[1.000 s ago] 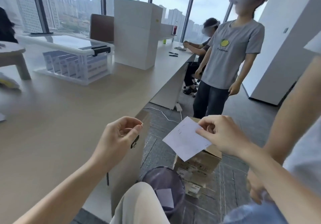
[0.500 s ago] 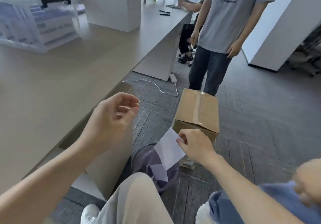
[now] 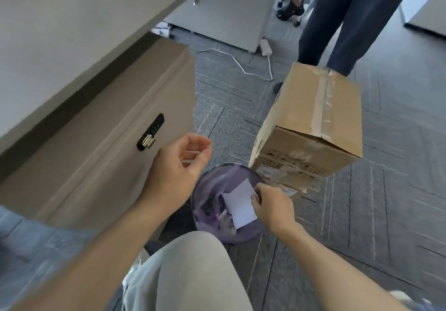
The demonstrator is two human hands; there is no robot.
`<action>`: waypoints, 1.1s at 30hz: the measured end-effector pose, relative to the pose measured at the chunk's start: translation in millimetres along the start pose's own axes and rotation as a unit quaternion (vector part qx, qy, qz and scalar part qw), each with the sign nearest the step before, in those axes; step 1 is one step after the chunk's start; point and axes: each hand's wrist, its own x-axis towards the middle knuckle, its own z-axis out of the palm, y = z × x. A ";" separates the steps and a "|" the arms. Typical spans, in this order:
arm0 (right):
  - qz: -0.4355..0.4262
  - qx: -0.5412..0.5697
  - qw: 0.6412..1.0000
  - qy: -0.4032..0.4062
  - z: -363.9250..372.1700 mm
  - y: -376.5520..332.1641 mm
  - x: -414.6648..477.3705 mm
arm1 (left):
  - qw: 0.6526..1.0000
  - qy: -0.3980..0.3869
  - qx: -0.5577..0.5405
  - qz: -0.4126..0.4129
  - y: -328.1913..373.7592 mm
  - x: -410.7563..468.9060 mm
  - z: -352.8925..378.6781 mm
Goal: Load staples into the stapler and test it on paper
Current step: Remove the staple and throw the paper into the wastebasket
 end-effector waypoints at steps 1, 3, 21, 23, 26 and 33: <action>-0.003 -0.008 1.000 -0.013 9.1 3.4 4.3 | 1.000 0.000 0.005 -0.003 -9.9 0.5 0.9; -0.004 -0.026 0.999 -0.035 25.6 8.6 11.5 | 1.000 -0.005 0.013 -0.009 -27.6 0.0 2.1; -0.098 0.080 0.991 0.046 -56.9 -15.3 4.9 | 0.999 -0.027 0.033 0.002 10.0 -8.6 -0.3; -0.153 0.140 0.975 0.076 -105.2 -37.8 -7.3 | 0.999 -0.022 0.028 0.023 43.7 -15.5 -7.4; -0.210 0.217 0.944 0.133 -181.0 -81.4 -34.8 | 0.997 -0.002 0.025 0.070 105.5 -29.2 -26.5; -0.333 0.317 0.863 0.207 -299.0 -172.8 -145.2 | 0.977 0.104 0.038 0.182 241.8 -99.4 -112.0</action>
